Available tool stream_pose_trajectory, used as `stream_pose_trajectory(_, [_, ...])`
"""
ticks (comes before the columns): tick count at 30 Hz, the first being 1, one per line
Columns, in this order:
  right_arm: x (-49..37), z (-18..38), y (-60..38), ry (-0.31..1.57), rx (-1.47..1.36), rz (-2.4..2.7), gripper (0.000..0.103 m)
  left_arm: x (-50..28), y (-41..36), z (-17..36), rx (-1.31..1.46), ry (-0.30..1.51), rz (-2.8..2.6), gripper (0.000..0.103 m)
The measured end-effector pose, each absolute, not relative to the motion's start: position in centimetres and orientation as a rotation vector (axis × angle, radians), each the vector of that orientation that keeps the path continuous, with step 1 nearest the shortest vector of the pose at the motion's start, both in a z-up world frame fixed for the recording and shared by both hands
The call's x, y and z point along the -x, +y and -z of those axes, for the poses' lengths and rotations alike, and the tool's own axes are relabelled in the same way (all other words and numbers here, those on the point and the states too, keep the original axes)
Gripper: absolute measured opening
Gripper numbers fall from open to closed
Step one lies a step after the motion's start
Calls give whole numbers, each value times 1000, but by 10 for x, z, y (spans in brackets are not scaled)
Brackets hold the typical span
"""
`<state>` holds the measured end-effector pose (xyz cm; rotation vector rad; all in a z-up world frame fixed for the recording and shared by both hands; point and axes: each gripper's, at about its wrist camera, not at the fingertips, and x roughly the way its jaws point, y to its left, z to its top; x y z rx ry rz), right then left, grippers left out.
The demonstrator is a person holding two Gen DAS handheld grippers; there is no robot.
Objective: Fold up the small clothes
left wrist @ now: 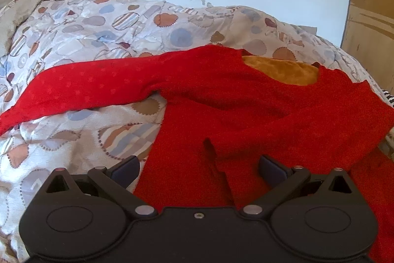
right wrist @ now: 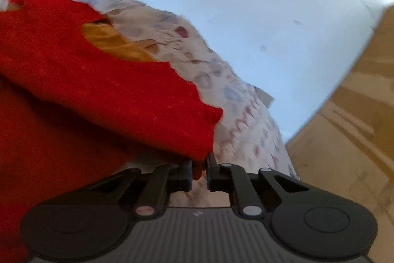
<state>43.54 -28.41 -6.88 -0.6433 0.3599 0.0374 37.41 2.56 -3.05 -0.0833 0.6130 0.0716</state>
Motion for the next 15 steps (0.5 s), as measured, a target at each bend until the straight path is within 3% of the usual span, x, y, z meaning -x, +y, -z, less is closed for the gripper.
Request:
stream_pose_trajectory(7, [-442,86,-293,517,646,-89,12,-374,15,39,47,618,-85,103])
stream_pose_trajectory(15, [-446,31,-354,453,51,-163,84,-369,19,49,71,583,-68,103])
